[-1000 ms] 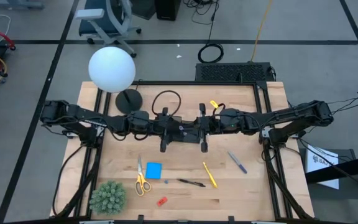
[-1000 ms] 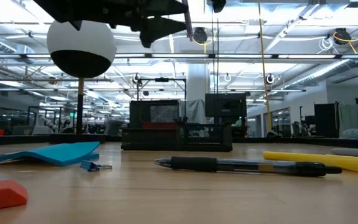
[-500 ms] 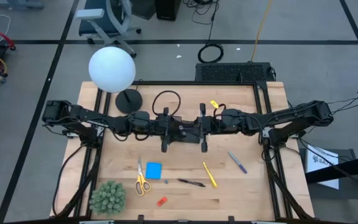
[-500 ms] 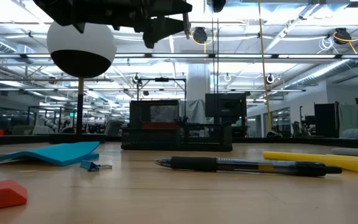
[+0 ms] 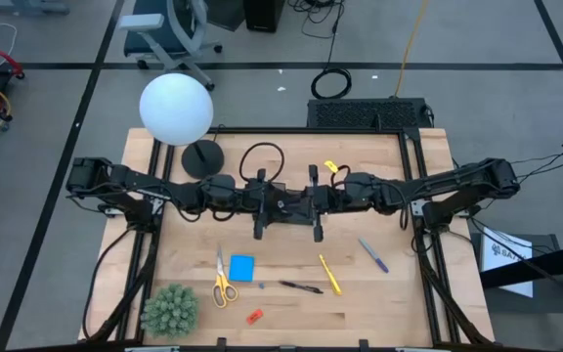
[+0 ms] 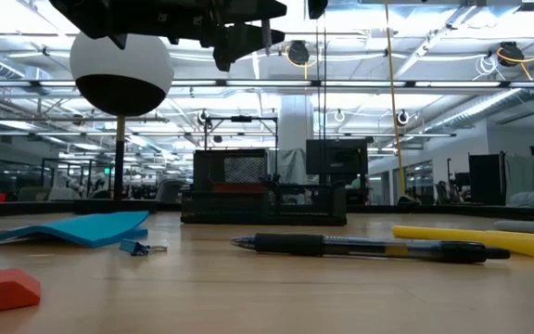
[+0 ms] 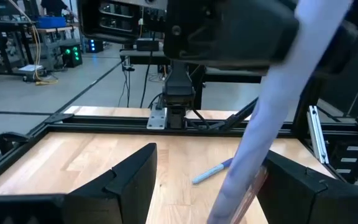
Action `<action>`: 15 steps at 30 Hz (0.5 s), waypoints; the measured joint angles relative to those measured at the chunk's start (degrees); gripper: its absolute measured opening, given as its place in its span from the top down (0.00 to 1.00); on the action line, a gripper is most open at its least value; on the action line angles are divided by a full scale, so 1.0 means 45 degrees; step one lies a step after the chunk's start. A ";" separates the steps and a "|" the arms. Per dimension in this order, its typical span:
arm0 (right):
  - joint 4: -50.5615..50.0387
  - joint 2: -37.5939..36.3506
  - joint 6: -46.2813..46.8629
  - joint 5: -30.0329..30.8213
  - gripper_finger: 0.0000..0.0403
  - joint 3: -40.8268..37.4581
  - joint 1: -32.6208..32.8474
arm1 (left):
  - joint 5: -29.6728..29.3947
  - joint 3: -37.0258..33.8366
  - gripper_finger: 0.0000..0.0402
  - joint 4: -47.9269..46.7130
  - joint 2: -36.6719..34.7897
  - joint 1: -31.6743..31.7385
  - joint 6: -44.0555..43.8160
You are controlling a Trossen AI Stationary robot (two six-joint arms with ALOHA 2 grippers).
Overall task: Pick and place office supplies into organizer
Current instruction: Put the violet pen into the black desk organizer
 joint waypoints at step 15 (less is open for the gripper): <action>0.0090 -0.0010 -0.0247 0.0059 0.94 0.0000 -0.0009 | 0.0024 0.0000 0.63 -0.0030 -0.0005 0.0004 0.0173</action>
